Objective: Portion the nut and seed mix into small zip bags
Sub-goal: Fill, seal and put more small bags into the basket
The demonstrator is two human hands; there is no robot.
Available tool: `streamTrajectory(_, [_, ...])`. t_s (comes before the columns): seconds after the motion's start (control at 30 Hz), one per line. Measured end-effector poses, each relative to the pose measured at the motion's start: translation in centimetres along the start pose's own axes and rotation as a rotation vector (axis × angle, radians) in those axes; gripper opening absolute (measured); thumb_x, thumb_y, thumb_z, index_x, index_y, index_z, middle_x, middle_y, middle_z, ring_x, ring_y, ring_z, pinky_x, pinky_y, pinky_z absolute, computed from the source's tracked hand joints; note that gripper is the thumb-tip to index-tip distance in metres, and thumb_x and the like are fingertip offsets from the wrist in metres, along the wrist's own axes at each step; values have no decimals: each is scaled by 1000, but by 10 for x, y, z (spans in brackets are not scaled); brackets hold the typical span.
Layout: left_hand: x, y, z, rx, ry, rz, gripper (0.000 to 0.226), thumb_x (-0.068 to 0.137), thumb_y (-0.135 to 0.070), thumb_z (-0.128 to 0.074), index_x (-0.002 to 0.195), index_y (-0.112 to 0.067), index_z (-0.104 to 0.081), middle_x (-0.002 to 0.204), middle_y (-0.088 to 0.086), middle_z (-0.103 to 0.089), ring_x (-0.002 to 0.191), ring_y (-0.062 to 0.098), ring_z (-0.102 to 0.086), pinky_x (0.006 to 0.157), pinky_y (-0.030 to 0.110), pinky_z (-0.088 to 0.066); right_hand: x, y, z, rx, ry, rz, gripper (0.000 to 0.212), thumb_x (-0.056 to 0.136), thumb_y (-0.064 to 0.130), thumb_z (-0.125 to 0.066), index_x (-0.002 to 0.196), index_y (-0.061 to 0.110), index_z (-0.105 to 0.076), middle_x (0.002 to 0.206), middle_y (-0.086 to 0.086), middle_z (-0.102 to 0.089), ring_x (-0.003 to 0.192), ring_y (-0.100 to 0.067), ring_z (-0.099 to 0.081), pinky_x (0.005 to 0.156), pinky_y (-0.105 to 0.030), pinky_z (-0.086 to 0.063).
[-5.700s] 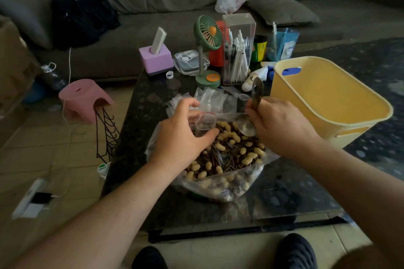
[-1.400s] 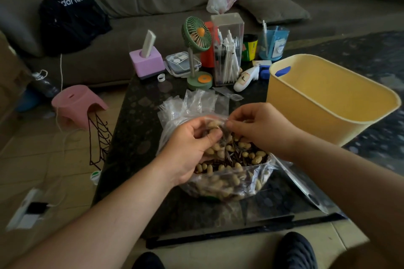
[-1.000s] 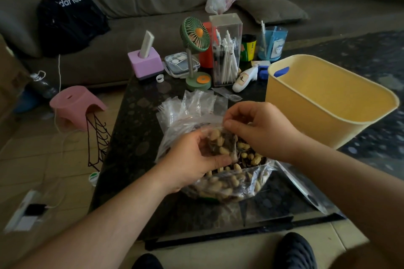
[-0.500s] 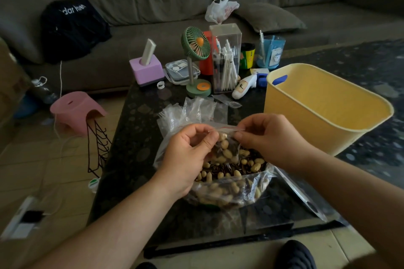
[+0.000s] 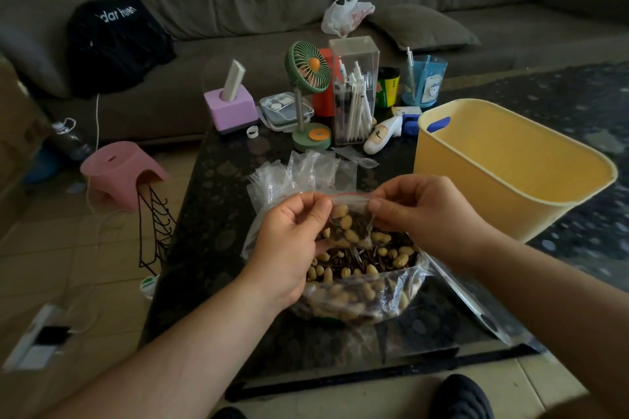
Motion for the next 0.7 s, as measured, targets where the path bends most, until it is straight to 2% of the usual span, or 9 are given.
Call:
streamTrajectory(0.1, [0, 1, 0, 23, -35, 11, 13, 105, -11, -61, 104, -9, -74, 101, 11, -79, 101, 25, -77, 93, 50, -64, 0, 4, 2, -64, -42, 38, 3, 89, 21, -80, 87, 21, -78, 78, 2, -78, 74, -18, -74, 70, -29, -63])
streamTrajectory(0.17, [0, 2, 0, 35, -62, 25, 14, 106, -9, -60, 104, -10, -74, 102, 10, -80, 103, 26, -76, 93, 49, -64, 0, 6, 1, -102, -52, 64, 6, 89, 22, -80, 84, 22, -77, 76, 1, -77, 73, -25, -73, 64, -33, -62])
streamTrajectory(0.23, [0, 2, -1, 31, -85, 45, 14, 106, -10, -60, 104, -12, -74, 103, 10, -80, 105, 27, -76, 93, 48, -63, 1, 7, -1, -109, -49, 71, 8, 90, 23, -80, 83, 23, -76, 77, -1, -77, 73, -28, -73, 67, -40, -62])
streamTrajectory(0.33, [-2, 3, -2, 12, -94, 78, 14, 106, -13, -61, 103, -14, -75, 103, 9, -80, 105, 25, -76, 94, 47, -63, 1, 5, -5, -63, -2, 50, 4, 91, 24, -78, 87, 24, -77, 80, 0, -77, 73, -20, -73, 73, -36, -63])
streamTrajectory(0.4, [-2, 3, -3, 7, -93, 89, 14, 106, -15, -61, 103, -15, -76, 102, 7, -81, 105, 24, -76, 92, 46, -63, 1, 5, -7, -28, 15, 48, 2, 90, 26, -79, 89, 23, -78, 83, -1, -78, 78, -23, -74, 75, -36, -65])
streamTrajectory(0.57, [-3, 2, -6, -27, -43, 92, 12, 104, -17, -64, 102, -14, -75, 100, 7, -81, 102, 24, -76, 84, 42, -62, 1, 9, -9, -96, -44, 93, 7, 94, 22, -76, 87, 24, -76, 80, -5, -76, 72, -26, -70, 69, -38, -62])
streamTrajectory(0.7, [-3, 0, -5, 25, 2, 41, 12, 102, -21, -68, 105, -14, -77, 104, 9, -81, 106, 23, -76, 97, 48, -61, 1, 10, -6, -90, -42, 79, 10, 95, 22, -74, 85, 24, -75, 79, -2, -76, 70, -17, -70, 61, -26, -60])
Point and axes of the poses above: each hand's wrist, its own x-axis towards the middle knuckle, its own z-axis out of the back of the hand, y = z × x, the point moved 7 cm from there along x, towards the middle knuckle
